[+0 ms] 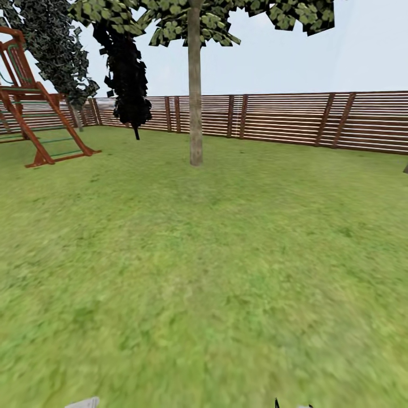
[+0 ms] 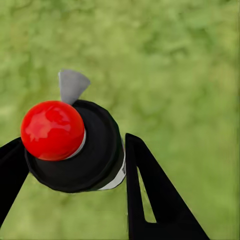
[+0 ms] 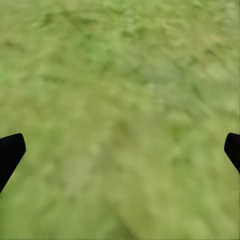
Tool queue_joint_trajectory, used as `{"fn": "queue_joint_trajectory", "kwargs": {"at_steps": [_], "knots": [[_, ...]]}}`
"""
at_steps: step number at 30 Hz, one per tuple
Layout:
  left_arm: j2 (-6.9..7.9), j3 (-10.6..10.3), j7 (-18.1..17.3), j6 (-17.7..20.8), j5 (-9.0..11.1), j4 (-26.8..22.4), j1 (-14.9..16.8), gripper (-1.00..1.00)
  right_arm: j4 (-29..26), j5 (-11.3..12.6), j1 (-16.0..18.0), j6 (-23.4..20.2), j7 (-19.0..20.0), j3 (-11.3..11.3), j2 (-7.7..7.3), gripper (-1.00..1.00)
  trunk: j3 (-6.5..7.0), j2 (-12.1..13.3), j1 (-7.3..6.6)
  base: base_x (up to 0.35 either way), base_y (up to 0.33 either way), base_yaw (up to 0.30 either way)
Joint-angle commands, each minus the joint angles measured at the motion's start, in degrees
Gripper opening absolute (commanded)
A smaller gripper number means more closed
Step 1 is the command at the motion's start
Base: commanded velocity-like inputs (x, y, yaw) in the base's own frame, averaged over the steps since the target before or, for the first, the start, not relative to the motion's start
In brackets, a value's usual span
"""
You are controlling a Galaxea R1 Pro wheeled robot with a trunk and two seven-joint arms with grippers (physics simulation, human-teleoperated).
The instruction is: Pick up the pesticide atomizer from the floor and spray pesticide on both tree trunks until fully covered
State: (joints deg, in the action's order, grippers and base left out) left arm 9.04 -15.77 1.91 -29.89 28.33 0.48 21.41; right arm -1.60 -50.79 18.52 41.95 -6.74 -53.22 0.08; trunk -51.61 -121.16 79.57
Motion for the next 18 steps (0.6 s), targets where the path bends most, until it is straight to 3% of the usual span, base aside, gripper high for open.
{"fn": "queue_joint_trajectory", "kwargs": {"at_steps": [1, 18], "knots": [[-0.03, -0.49, 0.2, -0.17, 0.23, 0.05, 0.04, -1.0, 0.02, -0.62, 0.02, 0.06, -0.52, -0.13, 0.01, 1.0, -0.05, -0.02, 0.03, 0.339, 0.0, 0.0], [-0.07, -0.49, 0.2, -0.22, 0.23, 0.05, 0.04, -1.0, 0.02, -0.62, 0.02, 0.06, -0.5, -0.13, 0.01, 1.0, -0.05, -0.02, 0.03, 0.339, 0.0, 0.0]]}}
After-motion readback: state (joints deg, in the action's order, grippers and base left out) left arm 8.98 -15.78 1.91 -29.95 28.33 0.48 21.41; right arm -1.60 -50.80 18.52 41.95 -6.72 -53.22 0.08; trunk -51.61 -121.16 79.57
